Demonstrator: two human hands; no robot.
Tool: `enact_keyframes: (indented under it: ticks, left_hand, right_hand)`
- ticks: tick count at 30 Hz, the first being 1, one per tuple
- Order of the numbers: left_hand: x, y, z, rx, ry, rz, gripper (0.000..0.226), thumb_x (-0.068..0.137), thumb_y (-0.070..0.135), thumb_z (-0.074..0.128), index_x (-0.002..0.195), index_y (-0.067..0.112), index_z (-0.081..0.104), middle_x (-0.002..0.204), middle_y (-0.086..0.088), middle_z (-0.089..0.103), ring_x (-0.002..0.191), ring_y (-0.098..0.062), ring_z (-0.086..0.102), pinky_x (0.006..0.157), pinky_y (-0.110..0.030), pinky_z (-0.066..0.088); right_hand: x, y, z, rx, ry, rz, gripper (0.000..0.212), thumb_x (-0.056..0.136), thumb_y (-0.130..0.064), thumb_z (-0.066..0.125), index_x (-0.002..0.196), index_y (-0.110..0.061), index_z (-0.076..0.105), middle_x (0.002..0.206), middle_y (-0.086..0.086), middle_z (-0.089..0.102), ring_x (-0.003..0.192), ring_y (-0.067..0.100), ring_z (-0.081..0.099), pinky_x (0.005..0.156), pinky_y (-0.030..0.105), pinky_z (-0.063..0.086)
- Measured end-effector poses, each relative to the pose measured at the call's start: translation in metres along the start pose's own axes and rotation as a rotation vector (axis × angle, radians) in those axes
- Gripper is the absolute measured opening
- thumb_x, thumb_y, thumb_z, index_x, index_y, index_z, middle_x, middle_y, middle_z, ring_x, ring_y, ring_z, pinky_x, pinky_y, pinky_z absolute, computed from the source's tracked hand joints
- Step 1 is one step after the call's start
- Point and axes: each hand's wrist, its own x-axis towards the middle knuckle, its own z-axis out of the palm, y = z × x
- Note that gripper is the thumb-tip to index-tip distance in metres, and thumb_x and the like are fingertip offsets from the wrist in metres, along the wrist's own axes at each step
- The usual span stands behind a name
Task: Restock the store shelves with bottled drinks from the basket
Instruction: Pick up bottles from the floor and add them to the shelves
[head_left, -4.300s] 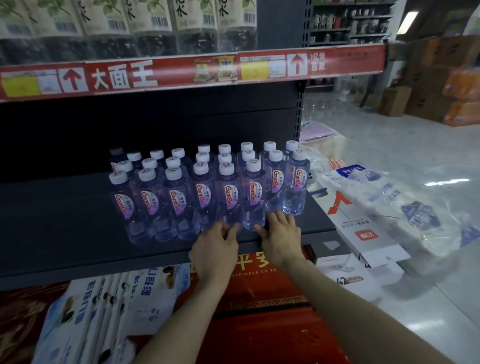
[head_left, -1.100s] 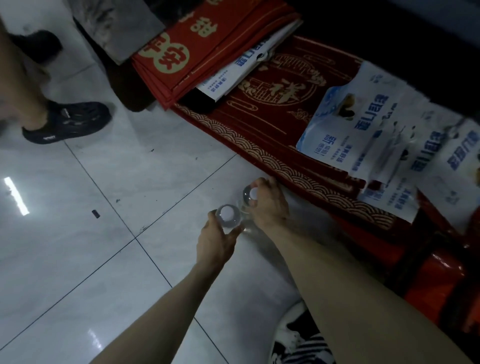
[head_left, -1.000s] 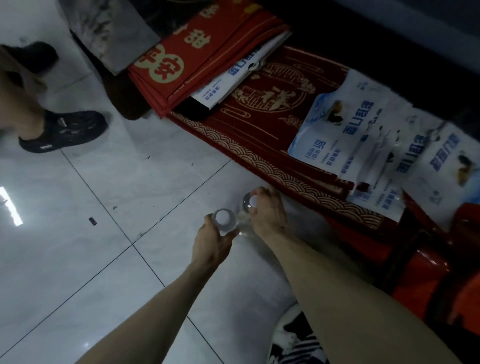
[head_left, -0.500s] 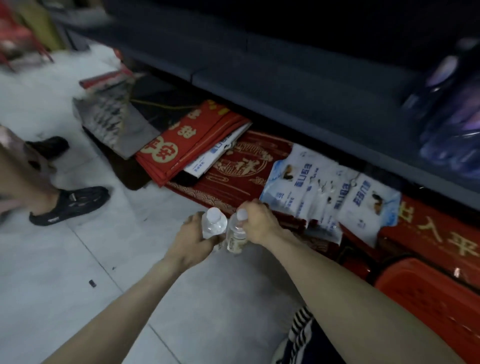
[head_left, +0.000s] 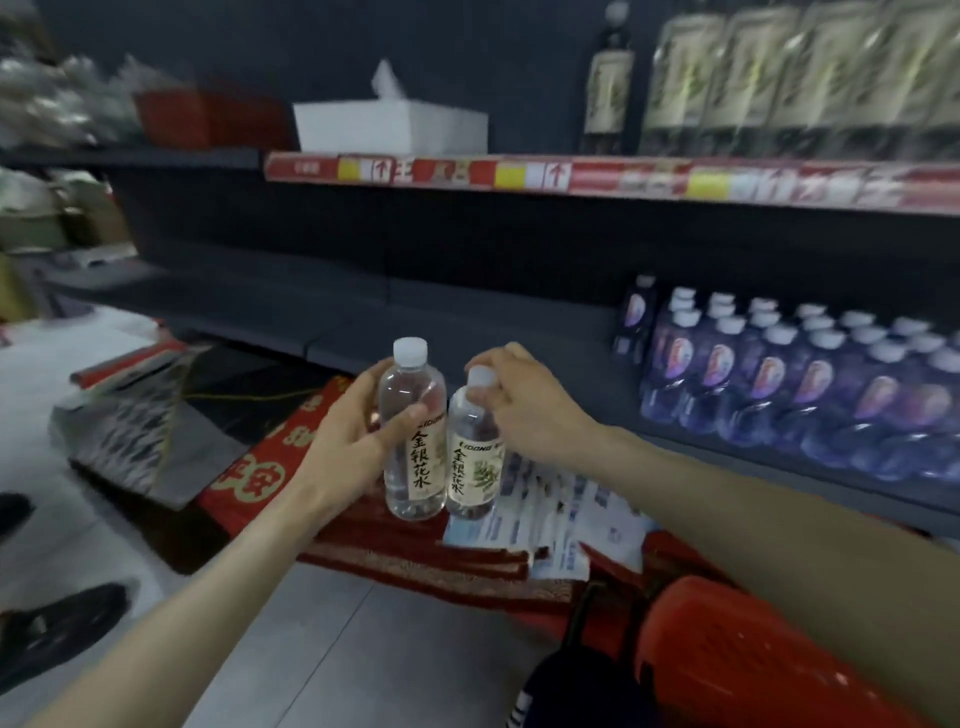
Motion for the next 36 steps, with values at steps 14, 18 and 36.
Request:
enact_keyframes:
  ticks: [14,18,36]
  left_hand:
    - [0.099,0.206,0.057,-0.083,-0.270,0.382,0.054,0.097,0.046,0.054,0.149,0.035,0.040,0.120,0.012,0.073,0.107,0.007,0.068,0.083,-0.014,0.051]
    - [0.135,0.256,0.076,-0.118,-0.290,0.398,0.050,0.101,0.043,0.056,0.147,0.031,0.042,0.110,0.011,0.077,0.099,0.002,0.072,0.085,-0.028,0.056]
    - [0.303,0.308,0.132,-0.210,-0.254,0.432,0.046,0.108,0.029,0.051,0.151,0.021,0.040,0.129,-0.003,0.066,0.115,-0.021,0.067,0.082,-0.037,0.056]
  right_hand:
    - [-0.039,-0.059,-0.245,-0.033,0.336,0.170,0.021,0.105,-0.028,0.056,0.103,-0.011,0.067,0.098,0.005,0.075,0.091,0.019,0.071,0.077,0.035,0.060]
    - [-0.040,-0.067,-0.298,-0.010,0.379,0.183,0.017,0.105,-0.020,0.055,0.104,-0.009,0.068,0.094,0.003,0.072,0.081,0.015,0.071,0.057,0.024,0.055]
    - [0.086,-0.029,-0.426,-0.091,0.587,0.214,0.035,0.105,-0.031,0.058,0.122,0.000,0.060,0.087,0.002,0.058,0.084,0.021,0.063,0.078,0.045,0.062]
